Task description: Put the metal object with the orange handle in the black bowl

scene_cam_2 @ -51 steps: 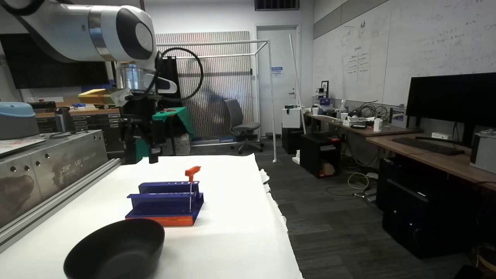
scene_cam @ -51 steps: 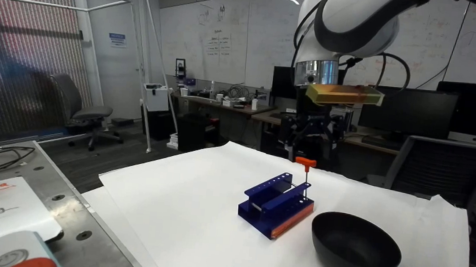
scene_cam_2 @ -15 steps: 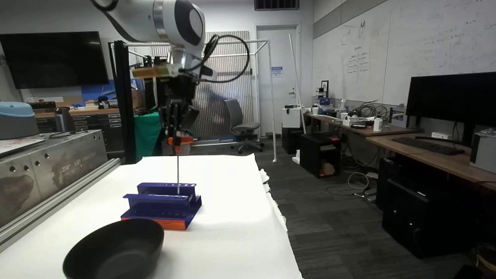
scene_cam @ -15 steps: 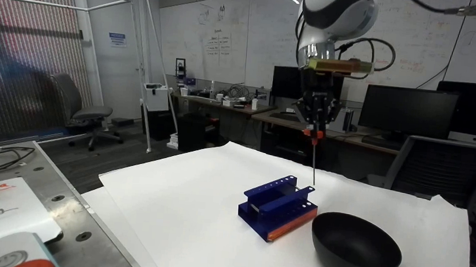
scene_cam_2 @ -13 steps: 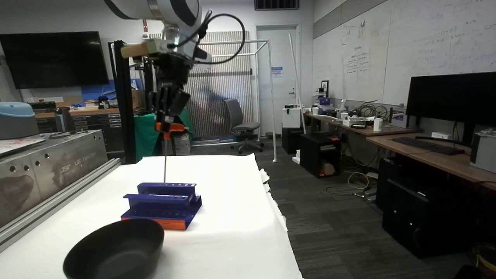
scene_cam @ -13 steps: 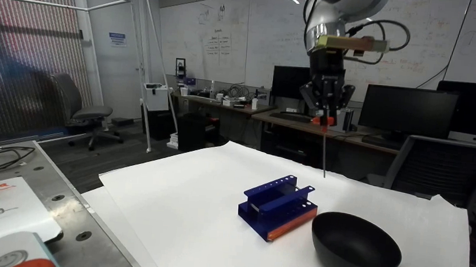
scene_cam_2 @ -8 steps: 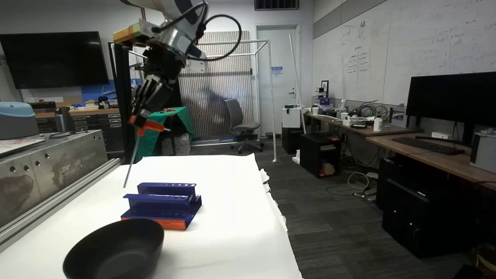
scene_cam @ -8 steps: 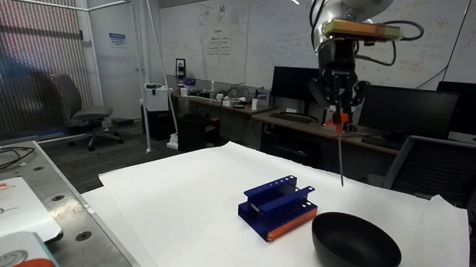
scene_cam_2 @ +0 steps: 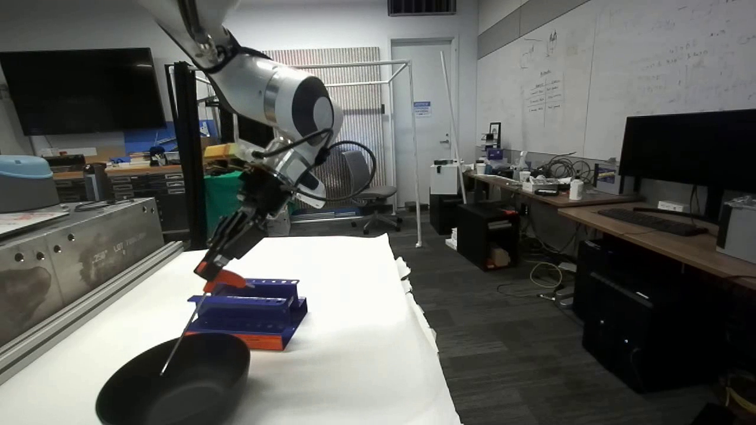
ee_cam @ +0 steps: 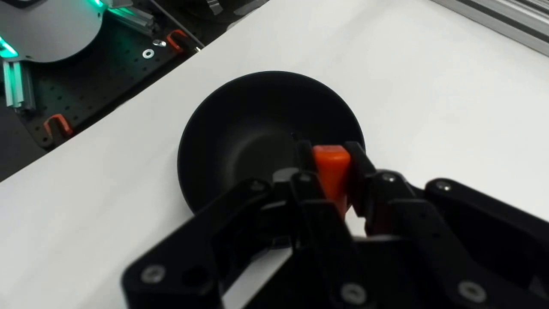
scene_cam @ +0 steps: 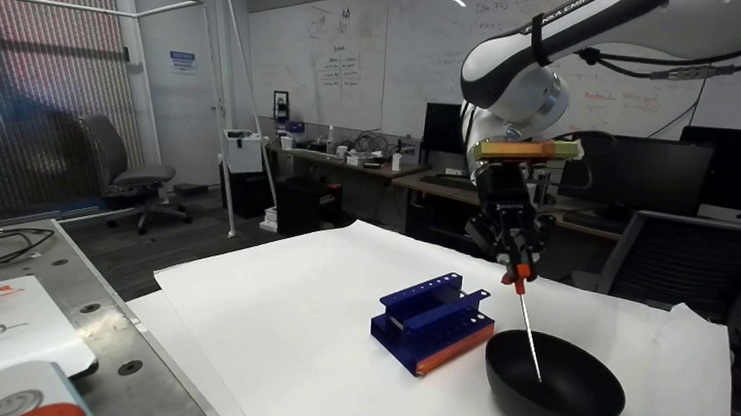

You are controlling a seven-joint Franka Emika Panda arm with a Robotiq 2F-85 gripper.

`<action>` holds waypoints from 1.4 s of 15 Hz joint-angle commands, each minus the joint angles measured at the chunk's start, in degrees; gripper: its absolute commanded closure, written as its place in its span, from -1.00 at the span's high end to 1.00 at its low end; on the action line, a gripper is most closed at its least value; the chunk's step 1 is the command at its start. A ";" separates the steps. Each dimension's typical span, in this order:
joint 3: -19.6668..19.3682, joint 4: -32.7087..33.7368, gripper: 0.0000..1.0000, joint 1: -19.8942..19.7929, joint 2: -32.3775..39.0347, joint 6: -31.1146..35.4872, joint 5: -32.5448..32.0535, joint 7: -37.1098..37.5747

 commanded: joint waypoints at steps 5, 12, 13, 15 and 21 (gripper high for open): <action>-0.74 1.07 -0.80 -0.24 5.03 -0.85 2.51 1.32; -1.03 0.00 -0.79 0.52 7.79 -0.70 1.08 1.49; -1.05 -0.10 -0.78 0.57 8.16 -0.70 0.99 1.49; -1.06 0.10 -0.77 0.53 8.53 -1.20 0.90 1.47; -0.89 0.16 0.07 0.57 8.69 -1.32 1.09 1.47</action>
